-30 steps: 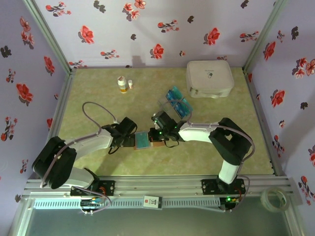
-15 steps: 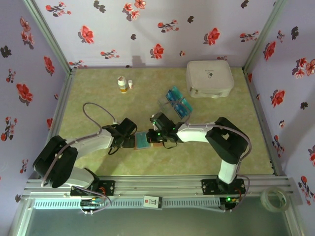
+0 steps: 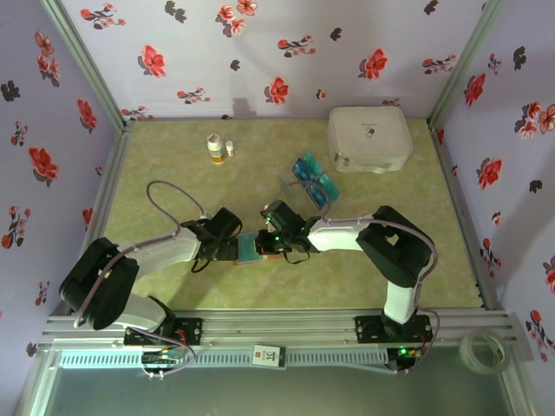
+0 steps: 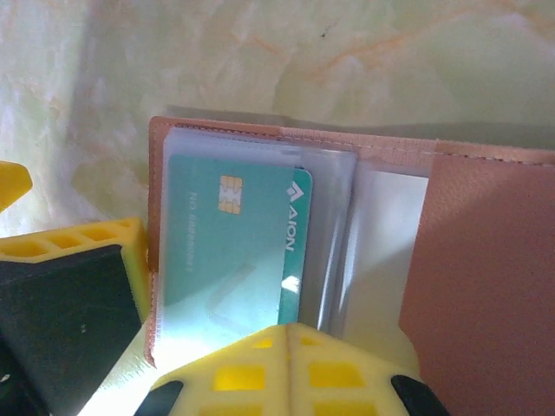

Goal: Put the credit cards into the card holder
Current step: Insert the credit card into the card slot, then close the card holder at the center of the table.

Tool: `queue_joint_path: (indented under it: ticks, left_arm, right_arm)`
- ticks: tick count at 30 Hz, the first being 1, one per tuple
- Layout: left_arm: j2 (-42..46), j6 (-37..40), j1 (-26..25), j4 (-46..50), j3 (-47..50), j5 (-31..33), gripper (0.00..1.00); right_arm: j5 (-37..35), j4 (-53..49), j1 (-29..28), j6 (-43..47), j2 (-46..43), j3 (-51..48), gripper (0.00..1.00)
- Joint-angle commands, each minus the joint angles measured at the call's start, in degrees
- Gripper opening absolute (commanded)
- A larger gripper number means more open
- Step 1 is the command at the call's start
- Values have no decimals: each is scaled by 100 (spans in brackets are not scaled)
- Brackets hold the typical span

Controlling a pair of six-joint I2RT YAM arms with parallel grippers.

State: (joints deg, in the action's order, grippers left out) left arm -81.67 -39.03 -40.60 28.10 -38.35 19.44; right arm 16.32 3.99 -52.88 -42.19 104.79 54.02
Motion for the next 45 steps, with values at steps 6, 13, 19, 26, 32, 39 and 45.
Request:
queue_joint_path:
  ticks: [6,13,19,26,32,39,45]
  left_arm:
    - [285,66,51,86,-76,-43,100]
    - [1065,250,96,-164,-27,-233,100]
    - [1471,312,155,-793,143,-644,100]
    - [1250,151,190,-1649,446,-1229,100]
    - [1046,-143,197,-1987,597,-1258,100]
    - [883,-276,215,-2264,698,-1560,100]
    - [663,-351,217,-2537,787,-1800,100]
  right_arm:
    - [-380,-762,87,278,-987,119,16]
    - [-963,-1510,444,644,-1895,-146,52]
    - [-1587,-1670,695,756,-2137,-567,55]
    - [-1712,-1374,715,768,-2022,-918,52]
    - [-1580,-1066,720,679,-1904,-1037,51]
    - [-1431,-834,753,661,-1563,-989,40]
    - [-1299,-653,825,633,-1487,-1115,18]
